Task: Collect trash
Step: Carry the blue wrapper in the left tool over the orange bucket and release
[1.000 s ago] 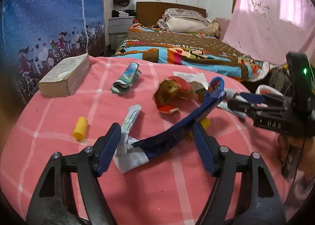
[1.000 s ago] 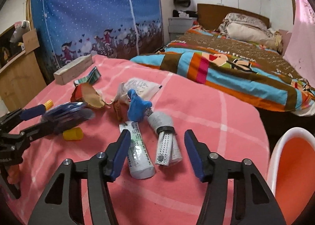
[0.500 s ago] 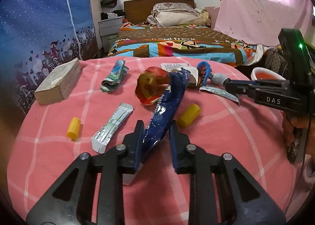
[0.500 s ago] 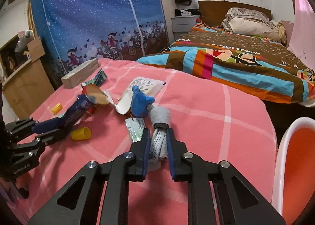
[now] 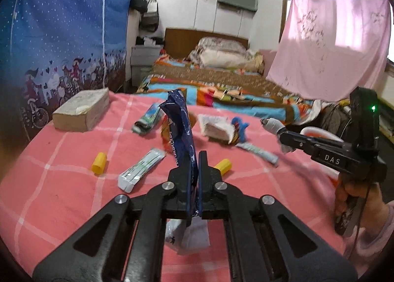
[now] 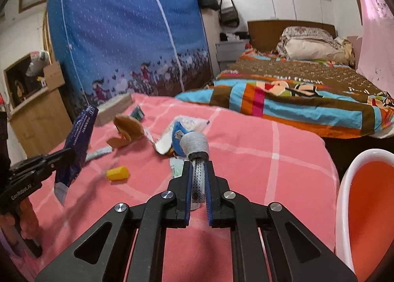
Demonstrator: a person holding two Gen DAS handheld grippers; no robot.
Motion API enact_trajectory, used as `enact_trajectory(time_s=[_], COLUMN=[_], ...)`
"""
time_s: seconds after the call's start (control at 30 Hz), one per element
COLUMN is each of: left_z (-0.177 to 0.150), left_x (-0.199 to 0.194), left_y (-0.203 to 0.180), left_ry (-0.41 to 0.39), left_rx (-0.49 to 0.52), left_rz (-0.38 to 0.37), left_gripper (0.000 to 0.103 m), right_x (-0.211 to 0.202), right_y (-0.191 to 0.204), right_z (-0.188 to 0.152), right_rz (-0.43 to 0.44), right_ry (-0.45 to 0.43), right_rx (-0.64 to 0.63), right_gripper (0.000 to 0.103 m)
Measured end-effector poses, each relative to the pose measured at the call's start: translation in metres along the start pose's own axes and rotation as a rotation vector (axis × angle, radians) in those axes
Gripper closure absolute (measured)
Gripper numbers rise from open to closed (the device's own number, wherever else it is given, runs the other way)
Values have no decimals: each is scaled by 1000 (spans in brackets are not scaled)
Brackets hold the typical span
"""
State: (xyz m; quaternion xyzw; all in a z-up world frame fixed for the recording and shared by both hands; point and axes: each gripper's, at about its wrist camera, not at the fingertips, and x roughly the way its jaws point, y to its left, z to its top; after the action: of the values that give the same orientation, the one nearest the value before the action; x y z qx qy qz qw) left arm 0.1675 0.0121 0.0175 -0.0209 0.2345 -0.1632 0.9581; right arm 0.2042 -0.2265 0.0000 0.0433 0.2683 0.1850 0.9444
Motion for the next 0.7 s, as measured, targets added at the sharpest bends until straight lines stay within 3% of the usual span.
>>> enact_trajectory(time_s=[0.23, 0.43, 0.7], left_z=[4, 21, 37], left_x=[-21, -22, 2], left_y=[-24, -58, -127], left_ry=[-153, -251, -279], left_rx=[45, 90, 163], left_rz=[-8, -42, -172], left_gripper=[96, 95, 95], right_x=[-39, -75, -120], right_y=[-2, -12, -50], right_z=[-3, -1, -4], right_rz=[32, -14, -133], right_ry=[-179, -320, -427], right_rx=[19, 14, 55], right_gripper=[95, 95, 95])
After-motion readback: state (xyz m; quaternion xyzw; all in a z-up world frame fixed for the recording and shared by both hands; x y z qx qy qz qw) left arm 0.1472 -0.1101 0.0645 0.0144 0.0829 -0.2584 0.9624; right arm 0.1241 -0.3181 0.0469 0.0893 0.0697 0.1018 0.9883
